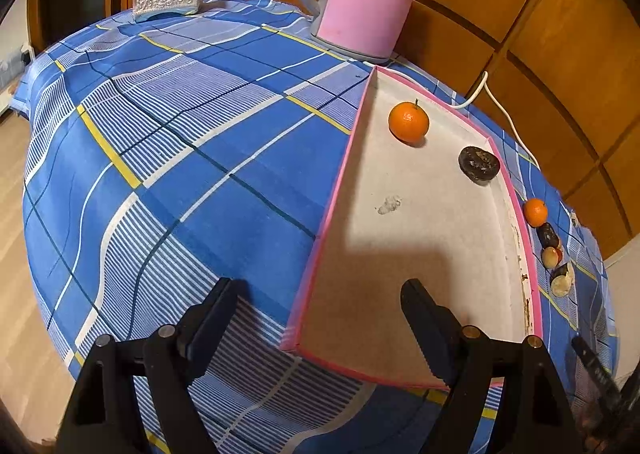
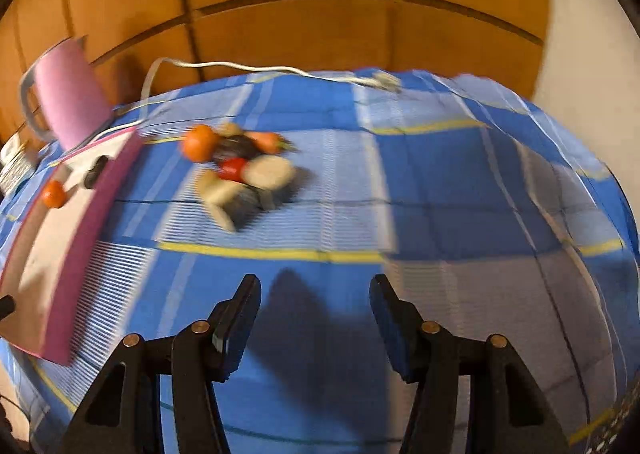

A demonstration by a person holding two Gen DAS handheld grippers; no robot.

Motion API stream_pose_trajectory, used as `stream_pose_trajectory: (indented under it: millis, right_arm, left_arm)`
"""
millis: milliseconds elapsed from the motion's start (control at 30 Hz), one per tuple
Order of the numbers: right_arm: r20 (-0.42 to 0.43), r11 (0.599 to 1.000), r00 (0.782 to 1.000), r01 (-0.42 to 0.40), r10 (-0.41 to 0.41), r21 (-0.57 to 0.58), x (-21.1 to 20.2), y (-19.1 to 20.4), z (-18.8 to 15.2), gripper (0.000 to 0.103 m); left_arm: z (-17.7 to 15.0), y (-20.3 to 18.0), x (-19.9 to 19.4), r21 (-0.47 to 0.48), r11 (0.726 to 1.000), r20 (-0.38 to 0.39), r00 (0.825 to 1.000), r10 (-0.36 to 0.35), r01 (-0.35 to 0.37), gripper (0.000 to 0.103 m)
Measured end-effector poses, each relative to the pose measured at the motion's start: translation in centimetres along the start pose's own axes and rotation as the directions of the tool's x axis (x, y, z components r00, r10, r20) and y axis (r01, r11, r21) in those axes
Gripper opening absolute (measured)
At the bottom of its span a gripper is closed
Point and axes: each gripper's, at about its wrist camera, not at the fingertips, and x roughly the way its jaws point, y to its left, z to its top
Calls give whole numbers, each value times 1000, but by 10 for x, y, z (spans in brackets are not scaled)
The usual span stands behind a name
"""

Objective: Organize fruits
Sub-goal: 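Reach the left tool to the pile and grasp the second mandarin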

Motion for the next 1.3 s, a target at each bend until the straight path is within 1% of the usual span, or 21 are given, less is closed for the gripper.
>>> stream_pose_trajectory:
  millis: [67,167,233,267,333,367,433,500,533,733,833,867,933,967,1000,1033,1100,1133,1167,1200,1300]
  right_arm:
    - [13,1000,1000,26,-26,1,-2,-12,-6,57]
    - [16,998,1000,2,-1,-63,-6,-13,-13,57]
    - [-2,993,1000,-10,10,-114,-4,-8,-17,57]
    - [1,992,1000,-8,9,-125,-3,-8,-18,61]
    - [9,995,1000,-4,5,-100,-1,-13,-19,70]
    - [13,996,1000,-18,19,-83,0,-17,-20,71]
    - [31,995,999,-18,21,-99,0,-17,-23,72]
    - [57,993,998,-18,25,-118,-1,-16,-27,73]
    - [67,993,997,-27,35,-116,-1,-17,-28,73]
    - [92,994,995,-28,38,-109,0,-18,-30,75]
    - [102,994,994,-27,38,-106,0,-18,-31,76]
    - [103,994,994,-30,41,-106,0,-18,-31,76]
    - [103,994,994,-31,42,-106,1,-19,-31,76]
    - [104,994,994,-31,42,-106,1,-18,-31,76]
    - [104,994,994,-31,42,-106,1,-19,-31,76]
    - [104,994,994,-32,43,-105,1,-19,-31,77]
    - [104,994,994,-32,43,-105,1,-19,-31,77]
    - [104,994,994,-32,43,-105,1,-19,-31,77]
    - [104,994,994,-32,43,-103,1,-19,-31,77]
    - [105,994,994,-32,43,-104,1,-19,-31,77]
    - [105,994,994,-32,43,-104,1,-19,-31,77]
  left_arm:
    - [1,0,-1,1,1000,5,1000,-1,1,85]
    - [4,1,-2,7,1000,15,1000,6,-7,85]
    - [5,2,-4,9,1000,15,1000,9,-9,85]
    - [7,1,-6,15,1000,21,1000,8,-8,85]
    - [10,-2,-13,34,999,41,999,4,-6,85]
    - [12,-3,-15,39,999,51,999,1,-3,85]
    - [17,-6,-19,55,998,55,998,-21,18,85]
    - [23,-12,-20,88,995,40,998,-54,51,85]
    - [26,-17,-22,114,991,32,996,-78,74,85]
    - [43,-57,-30,228,964,5,990,-139,134,85]
    - [50,-88,-30,301,928,-28,975,-220,218,85]
    - [54,-103,-28,332,906,-57,964,-259,263,85]
    - [58,-125,-23,394,861,-113,947,-300,320,85]
    - [60,-140,-18,431,827,-157,933,-325,360,85]
    - [60,-148,-16,449,806,-179,922,-343,386,85]
    - [62,-160,-12,479,773,-207,909,-361,416,85]
    - [63,-178,-6,525,746,-215,912,-349,409,85]
    - [65,-186,-1,539,731,-226,908,-352,418,85]
    - [67,-196,6,543,717,-251,899,-358,437,85]
    - [69,-199,10,543,714,-259,897,-357,441,85]
    - [73,-215,28,546,690,-308,880,-363,475,85]
